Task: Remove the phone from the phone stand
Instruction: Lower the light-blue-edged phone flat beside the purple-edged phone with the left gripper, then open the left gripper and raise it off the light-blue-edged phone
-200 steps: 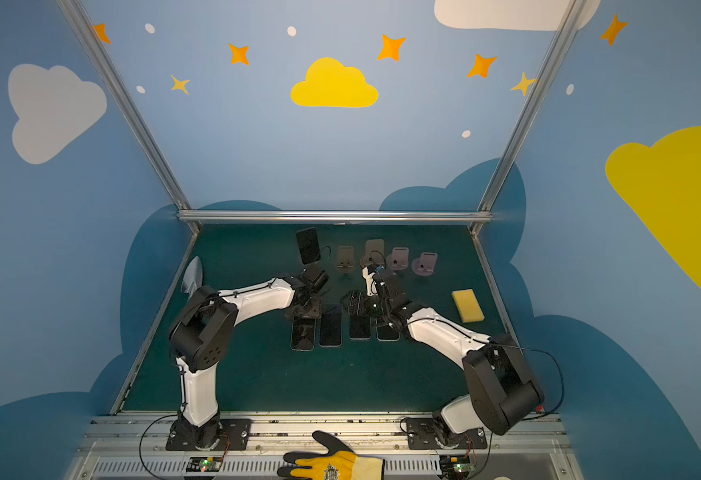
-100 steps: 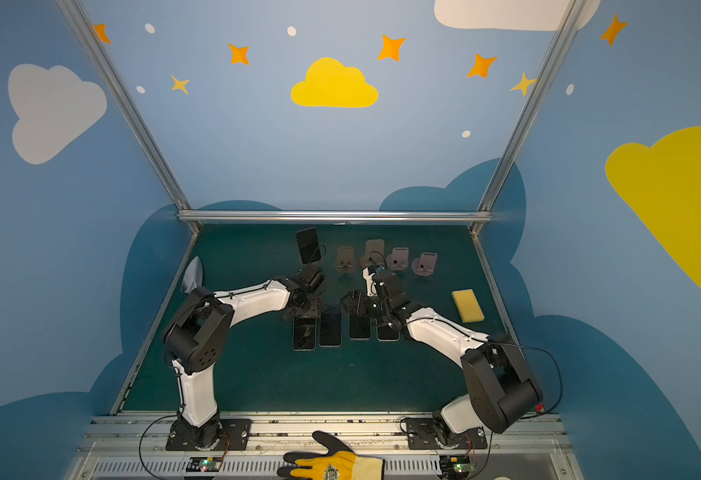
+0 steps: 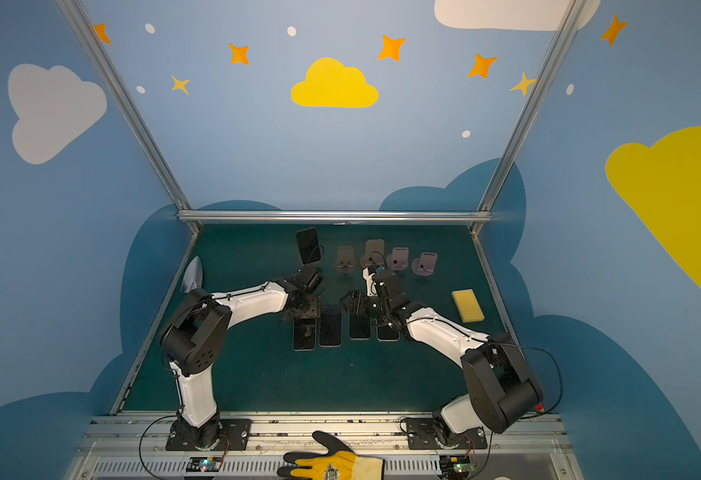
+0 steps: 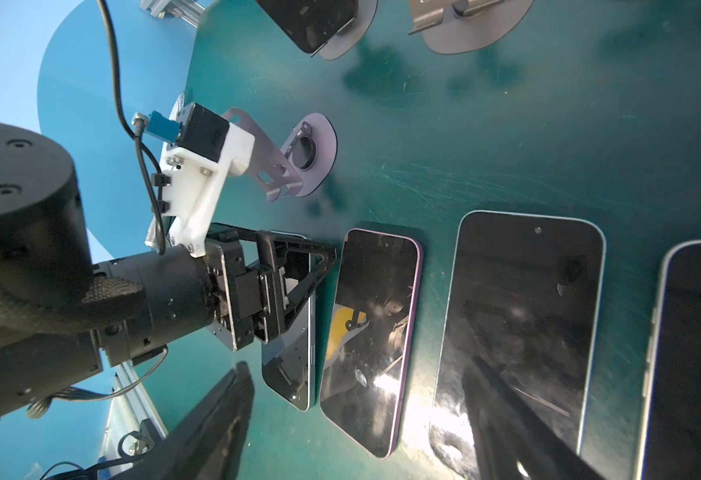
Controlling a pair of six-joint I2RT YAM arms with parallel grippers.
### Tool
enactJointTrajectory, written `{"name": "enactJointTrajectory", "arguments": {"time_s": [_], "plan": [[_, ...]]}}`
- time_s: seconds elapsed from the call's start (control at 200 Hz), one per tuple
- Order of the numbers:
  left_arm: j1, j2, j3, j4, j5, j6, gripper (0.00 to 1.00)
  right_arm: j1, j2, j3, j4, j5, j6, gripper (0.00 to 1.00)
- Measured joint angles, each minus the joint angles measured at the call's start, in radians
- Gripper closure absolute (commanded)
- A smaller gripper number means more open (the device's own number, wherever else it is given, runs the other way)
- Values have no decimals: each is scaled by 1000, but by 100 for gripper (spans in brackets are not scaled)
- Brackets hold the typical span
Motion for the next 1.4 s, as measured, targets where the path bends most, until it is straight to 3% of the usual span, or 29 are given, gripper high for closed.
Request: {"name": "enactJointTrajectory", "arguments": {"time_s": [1.066, 1.211, 1.397], "plan": [[-7, -1, 4, -8, -4, -3, 21, 0, 22, 0, 23, -10, 17, 20], [-9, -42, 6, -65, -5, -3, 11, 0, 13, -9, 24, 1, 11, 19], [-3, -193, 81, -125, -38, 23, 0, -2, -24, -20, 22, 34, 4, 18]]}}
